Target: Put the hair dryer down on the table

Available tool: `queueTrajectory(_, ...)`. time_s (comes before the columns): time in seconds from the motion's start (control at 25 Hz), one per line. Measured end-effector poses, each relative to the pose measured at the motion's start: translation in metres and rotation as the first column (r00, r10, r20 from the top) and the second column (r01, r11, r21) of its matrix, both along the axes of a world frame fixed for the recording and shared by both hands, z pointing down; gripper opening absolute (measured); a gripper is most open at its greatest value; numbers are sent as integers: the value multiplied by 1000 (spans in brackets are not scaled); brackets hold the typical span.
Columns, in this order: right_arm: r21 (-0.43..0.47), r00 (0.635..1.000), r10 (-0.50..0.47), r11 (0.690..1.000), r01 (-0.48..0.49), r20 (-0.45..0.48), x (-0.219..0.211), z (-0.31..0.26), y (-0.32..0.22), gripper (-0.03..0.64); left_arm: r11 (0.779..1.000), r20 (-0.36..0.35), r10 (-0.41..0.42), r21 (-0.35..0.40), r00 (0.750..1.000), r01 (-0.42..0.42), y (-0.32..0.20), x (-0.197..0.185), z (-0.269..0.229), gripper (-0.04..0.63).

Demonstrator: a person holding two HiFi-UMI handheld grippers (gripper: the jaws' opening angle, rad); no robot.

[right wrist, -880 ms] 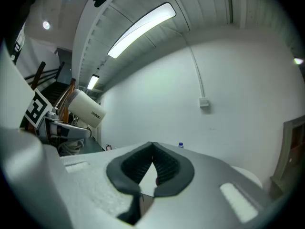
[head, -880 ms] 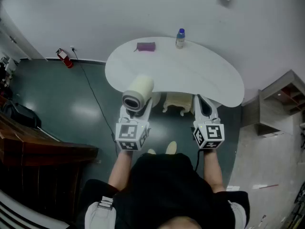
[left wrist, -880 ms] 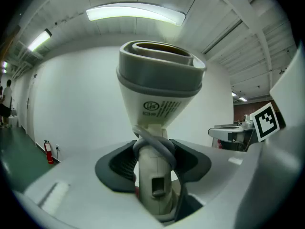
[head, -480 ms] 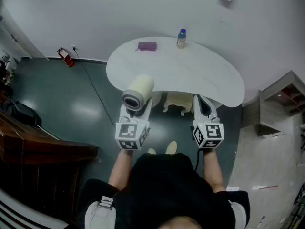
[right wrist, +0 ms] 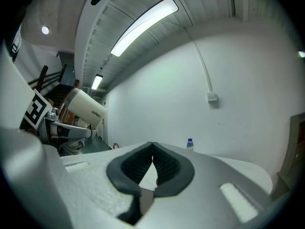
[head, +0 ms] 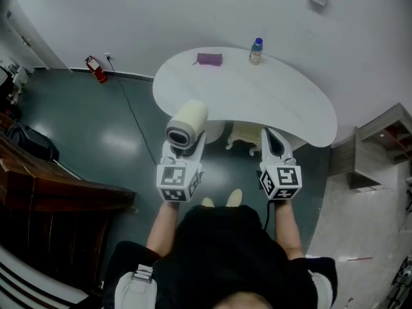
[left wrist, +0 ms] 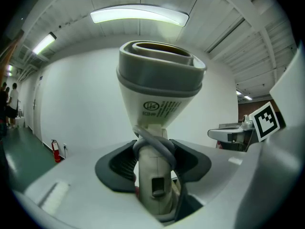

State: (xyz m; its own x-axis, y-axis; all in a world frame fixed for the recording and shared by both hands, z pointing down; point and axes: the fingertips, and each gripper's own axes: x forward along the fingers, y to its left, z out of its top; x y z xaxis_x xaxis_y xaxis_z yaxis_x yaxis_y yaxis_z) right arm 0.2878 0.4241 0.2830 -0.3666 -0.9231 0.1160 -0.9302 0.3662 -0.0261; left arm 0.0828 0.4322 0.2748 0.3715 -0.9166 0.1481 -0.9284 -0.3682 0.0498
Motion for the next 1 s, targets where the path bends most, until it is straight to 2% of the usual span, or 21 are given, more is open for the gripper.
queueTrajectory(0.6,10,988,-151,989,150,16,-96,3,-22,5,992,6,-127,-8,992,127,0,-84,8,219)
queueTrajectory(1.0,1,978,-207,978,207,5,-115,9,-94,5,983,-13,-180,-34,984,179,-60,-99,20,219)
